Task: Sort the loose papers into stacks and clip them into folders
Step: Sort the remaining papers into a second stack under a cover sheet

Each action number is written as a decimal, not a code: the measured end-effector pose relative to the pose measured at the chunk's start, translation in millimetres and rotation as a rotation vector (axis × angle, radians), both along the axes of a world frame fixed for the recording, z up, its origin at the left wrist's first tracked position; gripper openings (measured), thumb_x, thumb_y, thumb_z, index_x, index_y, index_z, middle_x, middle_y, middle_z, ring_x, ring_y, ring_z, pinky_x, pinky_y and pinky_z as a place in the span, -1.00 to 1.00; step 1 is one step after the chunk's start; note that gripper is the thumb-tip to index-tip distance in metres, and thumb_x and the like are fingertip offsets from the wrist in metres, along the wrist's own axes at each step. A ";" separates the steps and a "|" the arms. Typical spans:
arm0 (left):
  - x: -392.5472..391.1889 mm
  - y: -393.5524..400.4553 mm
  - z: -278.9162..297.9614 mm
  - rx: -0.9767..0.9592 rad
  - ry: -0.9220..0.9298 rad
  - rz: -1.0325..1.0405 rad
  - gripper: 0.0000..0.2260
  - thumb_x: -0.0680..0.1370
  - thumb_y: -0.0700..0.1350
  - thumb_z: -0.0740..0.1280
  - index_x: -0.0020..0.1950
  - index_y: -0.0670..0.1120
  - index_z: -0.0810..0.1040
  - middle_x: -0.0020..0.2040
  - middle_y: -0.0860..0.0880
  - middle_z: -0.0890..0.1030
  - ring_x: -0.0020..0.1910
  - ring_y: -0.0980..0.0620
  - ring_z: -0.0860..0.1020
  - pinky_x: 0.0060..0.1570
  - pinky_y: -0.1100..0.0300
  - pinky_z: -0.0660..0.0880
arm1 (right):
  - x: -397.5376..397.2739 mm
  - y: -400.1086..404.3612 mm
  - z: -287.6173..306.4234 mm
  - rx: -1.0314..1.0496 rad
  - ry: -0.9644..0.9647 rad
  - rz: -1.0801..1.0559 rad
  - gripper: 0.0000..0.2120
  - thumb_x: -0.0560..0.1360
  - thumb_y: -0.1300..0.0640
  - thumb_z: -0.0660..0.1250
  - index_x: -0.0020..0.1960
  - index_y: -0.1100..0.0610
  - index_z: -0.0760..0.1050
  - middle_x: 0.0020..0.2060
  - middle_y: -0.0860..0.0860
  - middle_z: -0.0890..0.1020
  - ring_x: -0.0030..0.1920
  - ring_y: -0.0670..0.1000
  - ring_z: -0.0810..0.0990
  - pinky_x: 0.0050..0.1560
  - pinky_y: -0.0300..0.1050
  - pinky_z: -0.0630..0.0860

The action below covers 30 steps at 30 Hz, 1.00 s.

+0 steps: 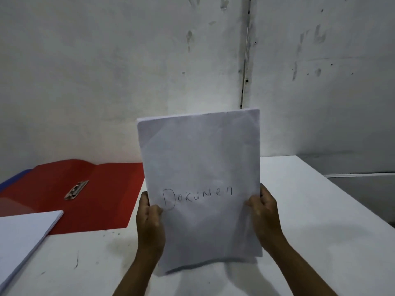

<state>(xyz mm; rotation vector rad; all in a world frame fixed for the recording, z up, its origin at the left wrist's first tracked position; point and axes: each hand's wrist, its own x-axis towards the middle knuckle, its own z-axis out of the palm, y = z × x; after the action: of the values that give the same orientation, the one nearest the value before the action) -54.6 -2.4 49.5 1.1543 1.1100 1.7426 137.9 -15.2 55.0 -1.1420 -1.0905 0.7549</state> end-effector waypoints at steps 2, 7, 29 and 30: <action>5.1 -5.0 -8.0 -0.009 0.044 0.031 -0.69 0.34 -0.11 0.04 0.04 0.05 0.38 -0.10 0.05 0.52 -0.17 0.11 0.51 -0.37 0.47 0.50 | 0.5 -2.3 -8.9 -0.006 0.008 -0.004 -0.78 0.30 0.13 0.07 -0.14 0.02 0.44 -0.20 -0.04 0.55 -0.21 -0.07 0.51 -0.31 -0.35 0.51; 17.4 -11.2 -18.4 -0.049 0.149 0.052 -0.76 0.35 -0.13 0.04 -0.09 0.12 0.37 -0.15 0.11 0.50 -0.25 0.17 0.53 -0.41 0.49 0.45 | 6.2 -3.5 -24.4 -0.036 0.006 -0.037 -0.78 0.50 0.31 0.12 -0.15 0.03 0.43 -0.23 -0.05 0.53 -0.22 -0.06 0.47 -0.32 -0.44 0.46; 132.6 17.8 -54.5 -0.440 0.881 -0.408 -0.63 0.56 -0.25 0.11 0.37 -0.17 0.23 0.27 -0.13 0.48 0.06 -0.03 0.47 -0.07 0.29 0.33 | 130.6 -1.2 -62.2 -0.685 -0.796 -0.429 -0.69 0.51 0.15 0.14 0.23 0.19 0.32 -0.38 -0.06 0.37 -0.38 -0.03 0.36 -0.32 -0.14 0.25; 134.6 20.5 -54.9 -0.450 0.902 -0.401 -0.63 0.56 -0.24 0.12 0.36 -0.17 0.23 0.26 -0.14 0.48 0.08 -0.04 0.48 -0.07 0.28 0.34 | 131.6 0.9 -63.1 -0.689 -0.794 -0.438 -0.71 0.50 0.16 0.14 0.20 0.19 0.33 -0.38 -0.05 0.38 -0.37 -0.01 0.36 -0.30 -0.13 0.25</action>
<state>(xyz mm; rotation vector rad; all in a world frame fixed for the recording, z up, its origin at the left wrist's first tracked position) 79.9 18.1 -5.4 1.7536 1.5279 0.5790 269.5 -14.3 -8.1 -2.3083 -1.1670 0.3066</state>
